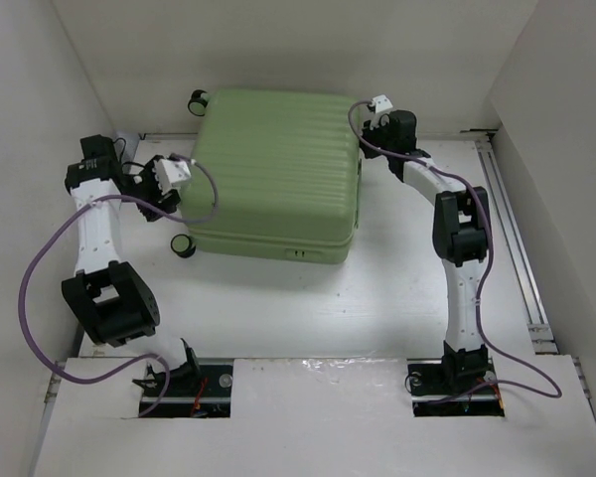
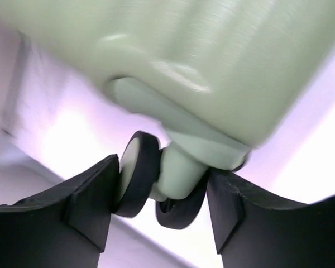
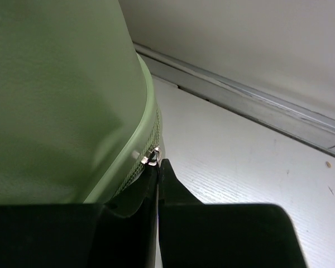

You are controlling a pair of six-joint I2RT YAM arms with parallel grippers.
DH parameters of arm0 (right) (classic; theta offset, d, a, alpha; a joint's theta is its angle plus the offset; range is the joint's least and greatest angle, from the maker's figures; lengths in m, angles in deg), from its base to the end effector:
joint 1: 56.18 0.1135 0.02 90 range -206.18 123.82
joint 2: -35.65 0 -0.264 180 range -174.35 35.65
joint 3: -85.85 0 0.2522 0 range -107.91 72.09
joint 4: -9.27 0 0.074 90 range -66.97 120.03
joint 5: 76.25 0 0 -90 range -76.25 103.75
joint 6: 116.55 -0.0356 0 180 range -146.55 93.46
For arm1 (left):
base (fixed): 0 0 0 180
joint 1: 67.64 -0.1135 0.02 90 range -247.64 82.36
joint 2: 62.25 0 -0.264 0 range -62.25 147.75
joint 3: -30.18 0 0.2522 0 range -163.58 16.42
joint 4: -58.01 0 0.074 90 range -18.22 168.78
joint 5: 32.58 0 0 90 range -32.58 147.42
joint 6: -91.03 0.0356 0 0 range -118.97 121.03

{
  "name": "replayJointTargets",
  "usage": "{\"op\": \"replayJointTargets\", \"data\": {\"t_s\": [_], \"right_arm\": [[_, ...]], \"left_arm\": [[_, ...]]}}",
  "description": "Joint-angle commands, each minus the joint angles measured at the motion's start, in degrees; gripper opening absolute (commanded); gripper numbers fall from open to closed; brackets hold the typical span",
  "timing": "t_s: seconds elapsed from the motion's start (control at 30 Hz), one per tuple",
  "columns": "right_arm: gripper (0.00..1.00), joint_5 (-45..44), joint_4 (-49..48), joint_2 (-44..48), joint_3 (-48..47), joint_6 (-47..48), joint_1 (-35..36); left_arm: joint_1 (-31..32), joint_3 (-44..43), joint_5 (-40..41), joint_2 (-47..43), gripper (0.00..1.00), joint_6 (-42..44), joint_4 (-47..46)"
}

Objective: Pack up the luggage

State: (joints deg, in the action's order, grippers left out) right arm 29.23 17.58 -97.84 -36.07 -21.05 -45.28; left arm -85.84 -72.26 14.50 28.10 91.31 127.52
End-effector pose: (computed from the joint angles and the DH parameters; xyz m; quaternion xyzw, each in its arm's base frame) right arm 0.5389 0.1135 0.2176 -0.1923 0.7918 0.1369 0.5634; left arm 0.3136 0.0776 0.3460 0.6086 0.6620 0.0066 0.4375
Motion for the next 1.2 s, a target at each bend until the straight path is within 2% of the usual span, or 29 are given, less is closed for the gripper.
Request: {"op": "replayJointTargets", "data": {"t_s": [0.0, 0.03, 0.07, 0.17, 0.23, 0.3, 0.37, 0.47, 0.57, 0.67, 0.73, 0.77, 0.83, 0.87, 0.93, 0.97, 1.0, 1.03, 1.07, 1.1, 1.13, 1.17], "right_arm": [[0.00, 1.9, -3.4, -2.7, -0.3, -1.8, -0.3], [0.00, 2.6, -3.4, -2.7, -0.3, -1.8, -0.3], [0.00, 3.4, -3.4, -2.7, 0.5, -1.8, -0.3], [0.00, 4.6, -3.4, -2.2, 3.2, -1.8, 0.3], [0.00, 6.2, -3.4, -1.5, 5.0, -1.8, 0.8], [0.00, 7.4, -4.1, -1.0, 5.6, -1.8, 1.3], [0.00, 8.0, -4.8, -1.0, 6.1, -1.8, 2.4], [0.00, 8.0, -5.4, -0.5, 6.1, -1.8, 2.4], [0.00, 7.3, -5.4, -1.0, 6.1, -2.9, 2.4], [0.00, 7.8, -5.4, -1.0, 6.1, -3.6, 1.6], [0.00, 7.8, -5.4, -0.2, 7.3, -3.0, 1.1], [0.00, 7.8, -5.4, 0.5, 7.3, -2.9, 1.1], [0.00, 8.6, -5.4, 0.5, 8.0, -2.9, 1.1], [0.00, 8.6, -5.4, 1.1, 8.0, -2.9, 1.1], [0.00, 9.3, -5.4, 1.7, 9.2, -2.9, 1.6], [0.00, 9.3, -5.4, 2.4, 9.2, -2.9, 2.1], [0.00, 9.8, -6.0, 3.2, 9.8, -2.9, 2.1], [0.00, 9.8, -6.0, 3.2, 9.8, -2.9, 2.8], [0.00, 9.8, -6.0, 4.0, 10.4, -2.9, 3.6], [0.00, 9.8, -6.0, 5.1, 10.4, -2.9, 3.6], [0.00, 9.8, -6.6, 5.8, 11.2, -2.9, 4.6], [0.00, 9.3, -7.4, 7.4, 12.6, -2.9, 5.7]], "left_arm": [[-0.3, -4.9, -12.5, -4.2, 0.57, -34.2, -8.0], [1.0, -3.4, -10.4, -4.2, 0.57, -46.0, -14.7], [1.5, -1.8, -7.7, -5.1, 0.57, -50.2, -18.1], [2.3, 4.0, -3.9, -6.6, 0.57, -58.2, -28.9], [3.7, 6.2, 3.5, -8.0, 0.57, -61.2, -34.0], [7.0, 5.3, 10.0, -6.3, 0.57, -59.1, -34.0], [9.0, 2.4, 12.8, -4.8, 0.55, -58.0, -31.2], [9.1, 2.4, 13.3, -5.7, 0.55, -61.4, -33.8], [6.7, 3.6, 10.6, -9.3, 0.55, -63.8, -41.4], [6.7, 3.6, 9.2, -10.4, 0.54, -60.4, -40.1], [8.3, 3.1, 13.7, -10.5, 0.46, -56.7, -36.7], [9.0, 3.9, 16.9, -10.5, 0.45, -55.2, -35.8], [9.1, 6.8, 18.3, -10.5, 0.45, -54.2, -36.5], [9.1, 7.3, 19.3, -10.5, 0.46, -55.8, -37.4], [4.9, 6.2, 17.0, -11.1, 0.49, -62.1, -42.1], [1.8, 5.1, 14.1, -11.1, 0.51, -66.8, -44.1], [-2.1, 4.0, 6.2, -9.5, 0.53, -78.0, -46.5], [-9.0, 2.8, 2.4, -8.6, 0.58, -83.2, -49.0], [-11.0, -0.3, 0.0, -7.7, 0.65, -86.1, -50.7], [-11.0, -3.0, -0.6, -6.6, 0.69, -85.5, -48.1], [-7.8, -6.1, 3.2, -4.7, 0.74, -80.9, -43.7], [-4.7, -10.4, 7.5, -4.1, 0.75, -69.2, -35.6]]}}
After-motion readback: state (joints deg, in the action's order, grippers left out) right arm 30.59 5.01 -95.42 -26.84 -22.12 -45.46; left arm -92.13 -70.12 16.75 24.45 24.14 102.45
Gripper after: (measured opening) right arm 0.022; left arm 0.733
